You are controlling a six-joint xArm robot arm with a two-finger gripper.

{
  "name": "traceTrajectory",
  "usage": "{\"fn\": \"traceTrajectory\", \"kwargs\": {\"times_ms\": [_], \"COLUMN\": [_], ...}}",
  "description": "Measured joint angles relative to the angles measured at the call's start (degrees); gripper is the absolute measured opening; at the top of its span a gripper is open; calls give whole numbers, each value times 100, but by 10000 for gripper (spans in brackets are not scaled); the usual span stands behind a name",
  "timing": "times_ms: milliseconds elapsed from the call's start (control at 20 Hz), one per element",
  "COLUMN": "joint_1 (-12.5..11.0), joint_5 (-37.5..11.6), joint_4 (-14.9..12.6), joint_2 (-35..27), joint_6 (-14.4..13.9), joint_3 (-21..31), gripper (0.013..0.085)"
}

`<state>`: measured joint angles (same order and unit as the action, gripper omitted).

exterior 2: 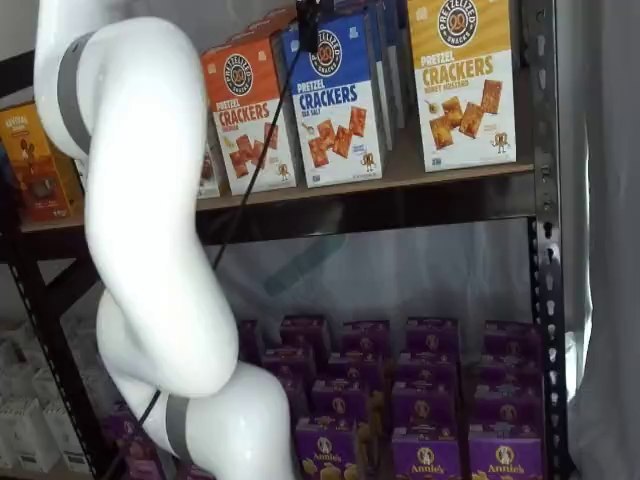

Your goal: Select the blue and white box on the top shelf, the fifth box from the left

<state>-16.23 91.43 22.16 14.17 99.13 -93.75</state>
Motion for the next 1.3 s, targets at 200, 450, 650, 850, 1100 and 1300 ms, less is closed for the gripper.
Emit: {"fn": "traceTrajectory", "kwargs": {"times_ms": [200, 450, 650, 850, 1100, 1300], "joint_1": [60, 169, 252, 320, 411, 457], "joint_5": [-44, -103, 9, 324, 545, 596], "joint_4": [-142, -316, -464, -641, -862, -951], "joint_2": [-14, 14, -22, -163, -260, -277], "joint_6": [6, -26, -67, -106, -137, -154], "joint_3": [5, 75, 29, -185, -325, -336], "gripper": [850, 850, 850, 850, 850, 850]}}
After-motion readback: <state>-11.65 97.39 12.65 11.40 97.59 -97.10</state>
